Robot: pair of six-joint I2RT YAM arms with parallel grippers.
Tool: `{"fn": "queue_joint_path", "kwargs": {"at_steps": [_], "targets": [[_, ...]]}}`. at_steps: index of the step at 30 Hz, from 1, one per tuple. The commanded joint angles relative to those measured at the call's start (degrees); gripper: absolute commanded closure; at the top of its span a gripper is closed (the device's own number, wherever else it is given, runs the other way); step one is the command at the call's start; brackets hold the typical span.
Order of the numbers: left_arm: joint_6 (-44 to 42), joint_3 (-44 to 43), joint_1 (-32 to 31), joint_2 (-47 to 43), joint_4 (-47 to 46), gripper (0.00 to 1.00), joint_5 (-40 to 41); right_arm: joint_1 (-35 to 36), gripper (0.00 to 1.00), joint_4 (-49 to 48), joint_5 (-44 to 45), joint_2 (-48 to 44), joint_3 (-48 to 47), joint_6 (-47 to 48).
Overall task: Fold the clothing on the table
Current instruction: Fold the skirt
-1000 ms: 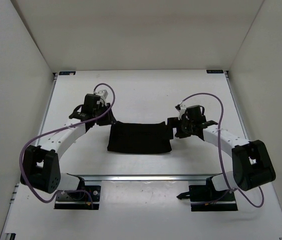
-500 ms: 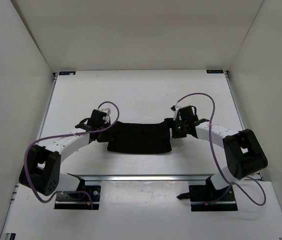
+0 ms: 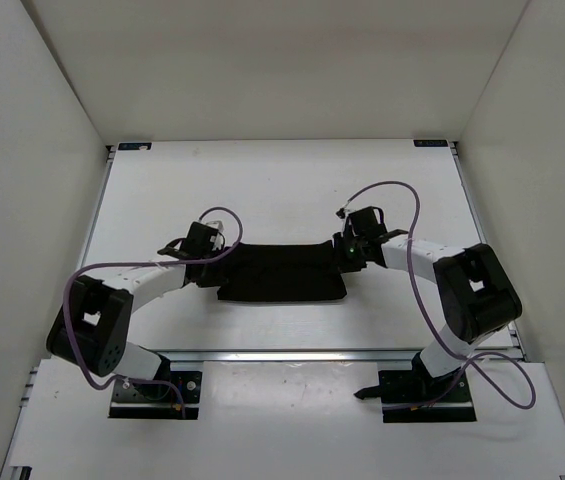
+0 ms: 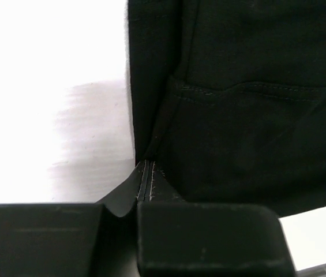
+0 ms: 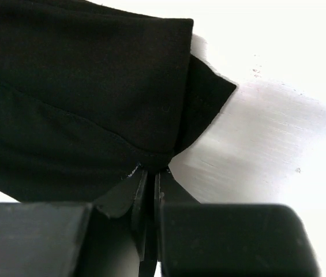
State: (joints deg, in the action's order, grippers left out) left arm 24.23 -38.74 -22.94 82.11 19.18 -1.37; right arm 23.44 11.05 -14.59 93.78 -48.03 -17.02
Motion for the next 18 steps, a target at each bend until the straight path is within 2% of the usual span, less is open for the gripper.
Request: {"fn": "queue_joint_path", "kwargs": {"at_steps": [1,4,10,13,18], "targets": [[1.08,-0.37,-0.79,2.44,-2.39,1.0,-0.47,0.47,1.0,3.89,4.13,0.98,-1.01,1.46],[1.52,-1.07,-2.02,3.76,-2.91,1.0,-1.53,-0.59,1.0,5.73,4.48,-0.6,-3.29,2.42],[3.37,-2.12,-4.3,7.36,-5.2,1.0,-4.6,-1.99,1.0,12.94,4.31,-1.58,-17.33,6.55],[4.42,-3.62,-5.53,9.91,-6.69,1.0,-7.5,-0.94,1.0,15.84,3.69,-0.7,-24.02,6.91],[7.31,-6.86,-6.42,14.04,-11.87,1.0,-13.38,2.39,1.0,17.17,1.59,1.66,-29.48,5.86]]}}
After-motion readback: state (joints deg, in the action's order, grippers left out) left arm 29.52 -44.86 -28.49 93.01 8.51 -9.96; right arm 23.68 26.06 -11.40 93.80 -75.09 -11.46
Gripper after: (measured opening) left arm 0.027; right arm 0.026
